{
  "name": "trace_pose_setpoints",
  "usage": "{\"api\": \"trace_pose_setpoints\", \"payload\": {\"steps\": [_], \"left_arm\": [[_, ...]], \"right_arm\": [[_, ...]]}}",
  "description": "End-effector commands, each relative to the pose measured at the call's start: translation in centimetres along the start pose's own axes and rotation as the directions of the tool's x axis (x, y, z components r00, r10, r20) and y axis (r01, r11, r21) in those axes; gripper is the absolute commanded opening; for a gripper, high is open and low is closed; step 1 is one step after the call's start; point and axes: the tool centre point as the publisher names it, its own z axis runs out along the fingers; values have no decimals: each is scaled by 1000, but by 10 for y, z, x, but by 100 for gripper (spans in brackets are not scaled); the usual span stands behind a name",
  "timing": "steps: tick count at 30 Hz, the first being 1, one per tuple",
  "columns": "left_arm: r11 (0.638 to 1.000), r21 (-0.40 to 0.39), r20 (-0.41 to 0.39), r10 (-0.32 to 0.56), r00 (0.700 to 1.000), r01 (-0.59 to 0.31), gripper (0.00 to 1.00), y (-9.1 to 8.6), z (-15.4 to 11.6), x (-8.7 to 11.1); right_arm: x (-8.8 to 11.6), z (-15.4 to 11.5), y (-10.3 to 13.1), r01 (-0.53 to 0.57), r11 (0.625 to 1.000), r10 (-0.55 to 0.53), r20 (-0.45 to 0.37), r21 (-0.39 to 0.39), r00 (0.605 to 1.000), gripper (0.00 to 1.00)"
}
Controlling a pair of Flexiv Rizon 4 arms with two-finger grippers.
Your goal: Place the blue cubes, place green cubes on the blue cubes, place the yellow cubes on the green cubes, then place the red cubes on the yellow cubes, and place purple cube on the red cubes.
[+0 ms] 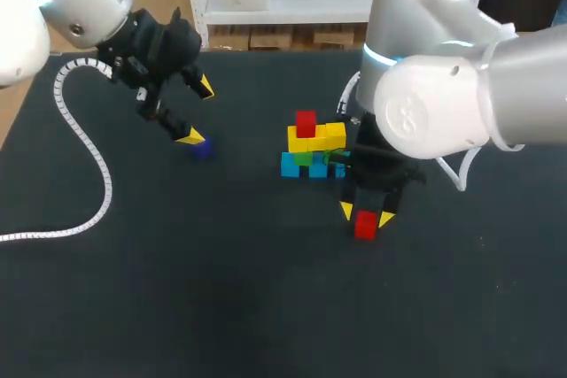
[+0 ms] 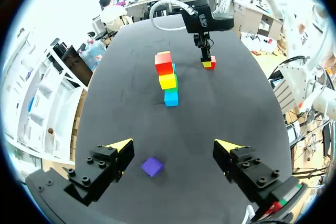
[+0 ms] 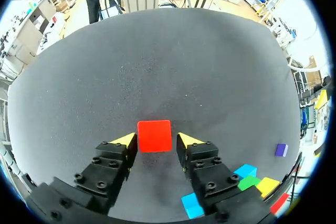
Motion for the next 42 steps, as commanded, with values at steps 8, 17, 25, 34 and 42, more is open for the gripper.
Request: {"api": "trace_pose_setpoints", "payload": {"steps": [8,17,25,34,42], "left_arm": [[1000,1,2,3,1000,-3,100,1,0,1],[1000,1,2,3,1000,-3,100,1,0,1],[1000,1,2,3,1000,-3,100,1,0,1],[1000,1,2,3,1000,-3,100,1,0,1],[1000,1,2,3,1000,-3,100,1,0,1]], "right_arm": [[-5,-8,3,-7,999,7,9,-32,1000,0],[-24,-50,18,-341,933,340,24,118,940,0],[-27,-74,27,-613,727,623,79,309,778,0],[-17,-98,29,-638,595,525,366,488,769,0],[-17,-98,29,-638,595,525,366,488,769,0]]}}
